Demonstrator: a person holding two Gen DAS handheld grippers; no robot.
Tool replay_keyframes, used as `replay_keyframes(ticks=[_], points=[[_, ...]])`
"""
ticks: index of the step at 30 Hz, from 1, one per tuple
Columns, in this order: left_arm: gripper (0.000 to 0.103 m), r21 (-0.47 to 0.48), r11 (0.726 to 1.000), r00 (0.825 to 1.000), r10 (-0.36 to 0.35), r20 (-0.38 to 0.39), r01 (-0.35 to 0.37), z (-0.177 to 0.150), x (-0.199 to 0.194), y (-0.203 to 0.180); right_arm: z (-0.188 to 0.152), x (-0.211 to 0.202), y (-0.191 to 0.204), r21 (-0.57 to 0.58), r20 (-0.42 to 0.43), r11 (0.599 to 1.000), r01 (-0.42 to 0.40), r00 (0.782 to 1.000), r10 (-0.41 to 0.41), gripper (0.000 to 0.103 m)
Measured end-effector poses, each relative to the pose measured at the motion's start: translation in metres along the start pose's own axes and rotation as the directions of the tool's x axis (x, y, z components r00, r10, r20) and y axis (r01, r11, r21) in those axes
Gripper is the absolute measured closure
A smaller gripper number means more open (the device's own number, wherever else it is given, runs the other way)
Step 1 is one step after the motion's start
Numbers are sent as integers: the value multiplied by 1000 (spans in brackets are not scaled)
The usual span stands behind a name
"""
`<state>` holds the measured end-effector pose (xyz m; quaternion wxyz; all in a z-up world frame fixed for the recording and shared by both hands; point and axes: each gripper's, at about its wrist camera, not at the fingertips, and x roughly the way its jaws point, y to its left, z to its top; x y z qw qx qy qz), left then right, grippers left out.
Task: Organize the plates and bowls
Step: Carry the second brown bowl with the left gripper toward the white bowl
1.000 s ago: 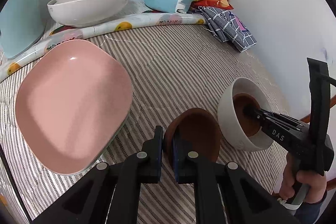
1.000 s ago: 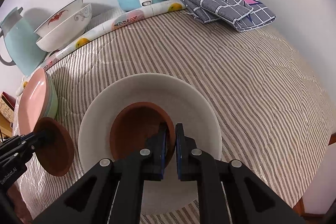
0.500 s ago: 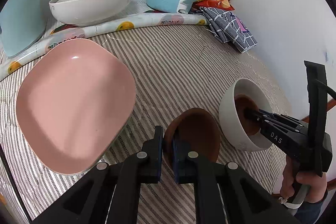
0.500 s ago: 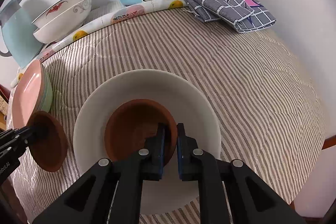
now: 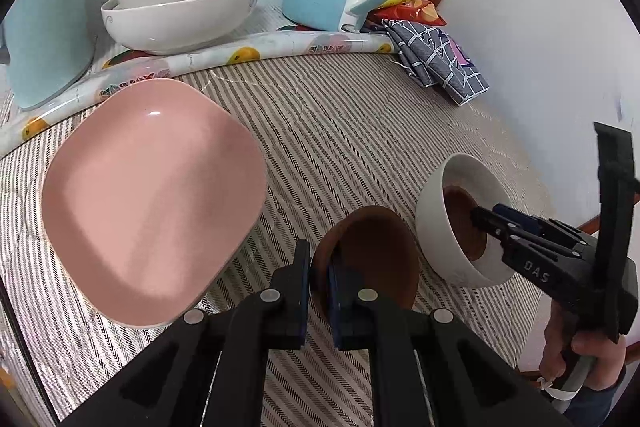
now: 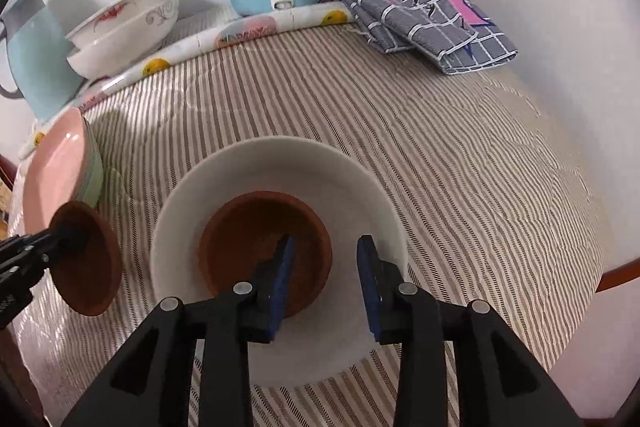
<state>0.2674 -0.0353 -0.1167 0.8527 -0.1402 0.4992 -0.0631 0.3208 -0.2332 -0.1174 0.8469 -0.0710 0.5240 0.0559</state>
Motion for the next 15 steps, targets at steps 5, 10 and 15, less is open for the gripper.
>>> replay_keyframes(ticks=[5,10,15], points=[[95,4,1000,1000,9,11,-9,-2,-9,-1,-3,-14,-5,26,34,1000,-8,999,8,68],[94,12,1000,1000,17,24,-18,-4,-19,-4,-11,-30,-7,40,70,999,-24,997,21,67],[95,22,1000,999,21,41,-22,-8,-33,-9,-24,-48,-9,64,101,997,-34,994,28,61]])
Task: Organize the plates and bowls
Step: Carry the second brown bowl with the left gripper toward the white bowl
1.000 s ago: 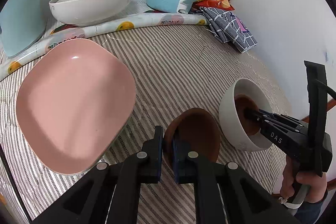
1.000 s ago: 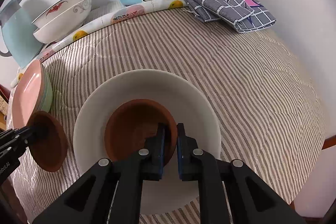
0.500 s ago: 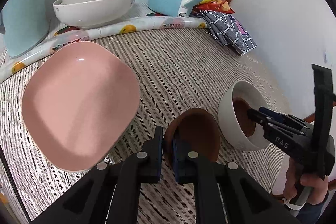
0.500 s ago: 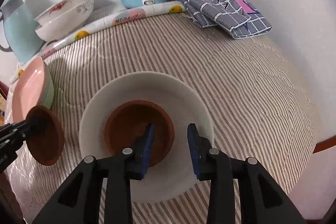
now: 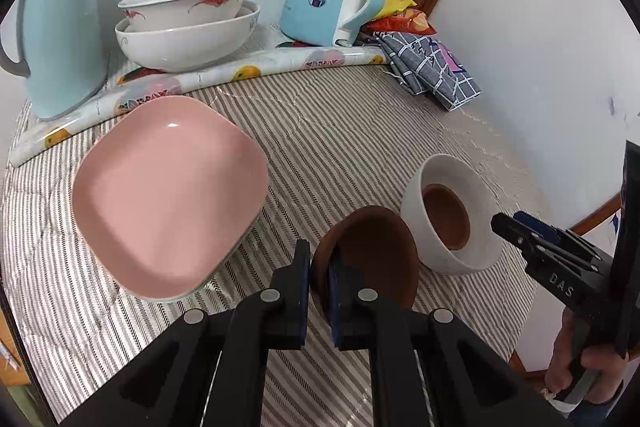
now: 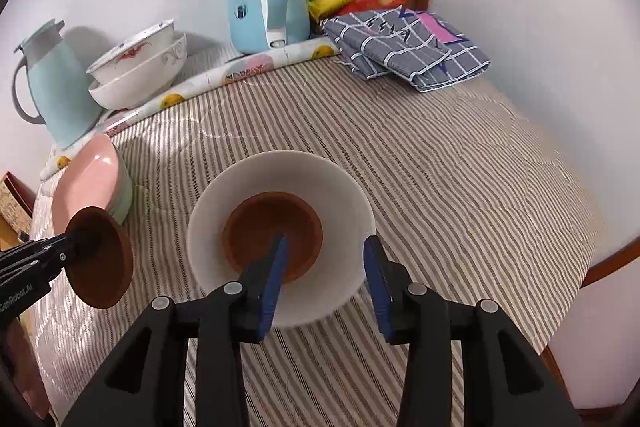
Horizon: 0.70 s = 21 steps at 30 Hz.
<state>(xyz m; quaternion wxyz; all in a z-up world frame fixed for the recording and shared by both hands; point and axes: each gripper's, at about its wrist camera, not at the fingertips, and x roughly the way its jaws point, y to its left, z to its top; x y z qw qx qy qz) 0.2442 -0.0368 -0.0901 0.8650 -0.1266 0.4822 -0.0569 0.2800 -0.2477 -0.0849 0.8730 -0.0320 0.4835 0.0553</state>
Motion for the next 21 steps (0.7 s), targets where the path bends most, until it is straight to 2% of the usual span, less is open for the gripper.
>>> replay_keyframes(ticks=[11,21], points=[[94,12,1000,1000,-9,19,8,-11,-21,-10,-29,-31,-12,45,23,999,-3,1000,2,58],[95,33,999,999,0,35,-1,-17,-36,-20,-56,-34,-27,91,3,996,-24,1000,24,56]])
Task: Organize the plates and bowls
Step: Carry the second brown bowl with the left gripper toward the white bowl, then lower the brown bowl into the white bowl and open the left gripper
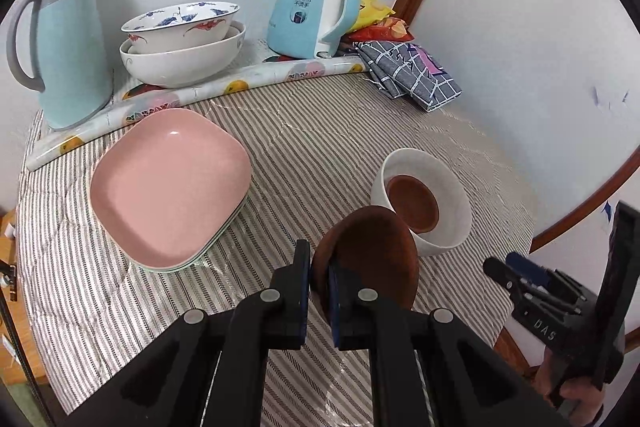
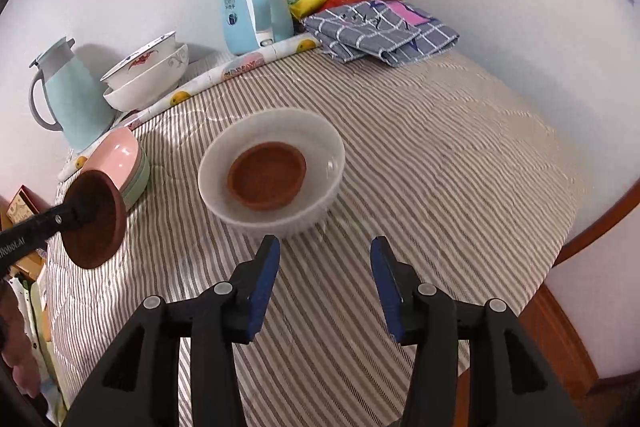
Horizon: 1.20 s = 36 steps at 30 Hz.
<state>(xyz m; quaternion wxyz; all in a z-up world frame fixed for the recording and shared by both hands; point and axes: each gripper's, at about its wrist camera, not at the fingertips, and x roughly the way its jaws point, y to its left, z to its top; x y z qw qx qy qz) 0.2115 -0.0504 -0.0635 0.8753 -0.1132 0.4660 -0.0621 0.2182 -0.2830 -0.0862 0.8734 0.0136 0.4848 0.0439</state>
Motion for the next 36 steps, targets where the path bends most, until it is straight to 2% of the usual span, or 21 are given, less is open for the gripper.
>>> replay_keyframes(ticks=[12,26,36], points=[[95,25,1000,1000,2,18,-2,5,-7,-17,-22,-2,-6,15,-28,1000,-16,999,16,56],[94,74,997,1000,-15,17,14,24,8,-40,-7,-5,-23,57,4,998,-17,1000,17,53],[94,100,995,1000,-20,7,19,36,27,-51,-4,3,-28,74,-5,997,-12,1000,13,53]])
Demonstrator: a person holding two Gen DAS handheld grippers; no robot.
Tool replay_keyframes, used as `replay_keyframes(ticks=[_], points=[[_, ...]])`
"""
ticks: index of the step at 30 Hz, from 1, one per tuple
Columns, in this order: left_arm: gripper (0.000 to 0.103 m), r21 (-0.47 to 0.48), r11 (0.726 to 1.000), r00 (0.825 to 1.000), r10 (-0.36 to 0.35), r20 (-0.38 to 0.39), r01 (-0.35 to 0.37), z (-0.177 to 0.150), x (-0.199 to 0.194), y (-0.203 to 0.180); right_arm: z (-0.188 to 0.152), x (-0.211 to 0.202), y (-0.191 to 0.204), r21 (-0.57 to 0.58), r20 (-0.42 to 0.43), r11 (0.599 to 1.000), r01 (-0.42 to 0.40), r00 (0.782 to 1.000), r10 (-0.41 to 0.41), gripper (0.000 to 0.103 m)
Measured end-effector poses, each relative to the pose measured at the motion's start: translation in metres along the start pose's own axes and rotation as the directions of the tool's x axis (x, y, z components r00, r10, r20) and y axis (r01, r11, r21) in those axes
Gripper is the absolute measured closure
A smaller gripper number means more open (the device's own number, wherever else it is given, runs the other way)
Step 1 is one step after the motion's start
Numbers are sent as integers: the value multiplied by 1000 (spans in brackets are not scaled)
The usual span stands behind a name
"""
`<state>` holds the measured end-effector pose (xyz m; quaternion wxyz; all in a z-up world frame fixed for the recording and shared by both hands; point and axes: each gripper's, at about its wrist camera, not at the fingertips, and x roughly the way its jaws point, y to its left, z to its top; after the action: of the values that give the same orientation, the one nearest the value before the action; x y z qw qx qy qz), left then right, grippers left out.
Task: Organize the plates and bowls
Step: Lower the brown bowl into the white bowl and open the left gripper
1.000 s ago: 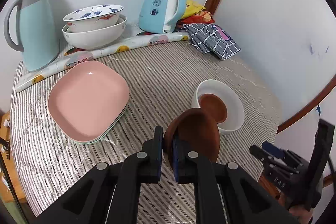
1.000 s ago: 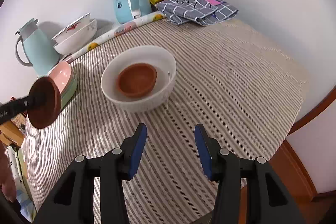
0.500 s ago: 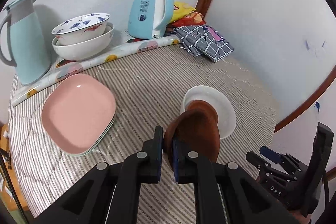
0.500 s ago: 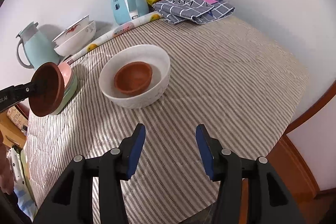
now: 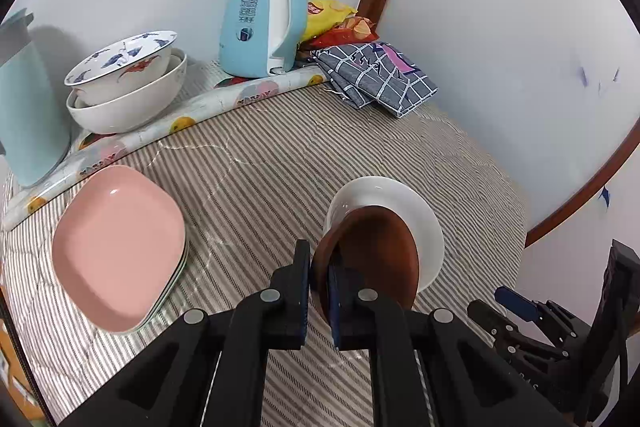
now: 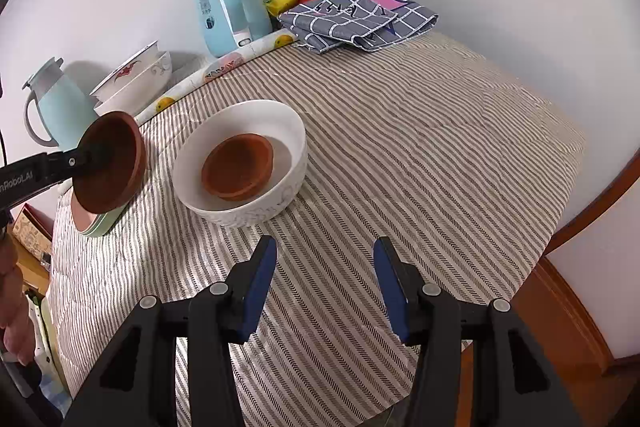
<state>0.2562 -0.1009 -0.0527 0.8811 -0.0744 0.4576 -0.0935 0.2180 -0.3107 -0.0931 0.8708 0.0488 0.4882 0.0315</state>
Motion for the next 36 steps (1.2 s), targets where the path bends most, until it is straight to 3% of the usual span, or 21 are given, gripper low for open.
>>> replay_keyframes(ticks=[28,36], points=[[94,96,995,995,-4,-104,14,21,73,-38,6,20,-20,54,6,998,17,1000,-17,53],[94,73,996,988,-35,-152,46,19,87,-41,12,19,-17,47,34,999,-4,999,3,53]])
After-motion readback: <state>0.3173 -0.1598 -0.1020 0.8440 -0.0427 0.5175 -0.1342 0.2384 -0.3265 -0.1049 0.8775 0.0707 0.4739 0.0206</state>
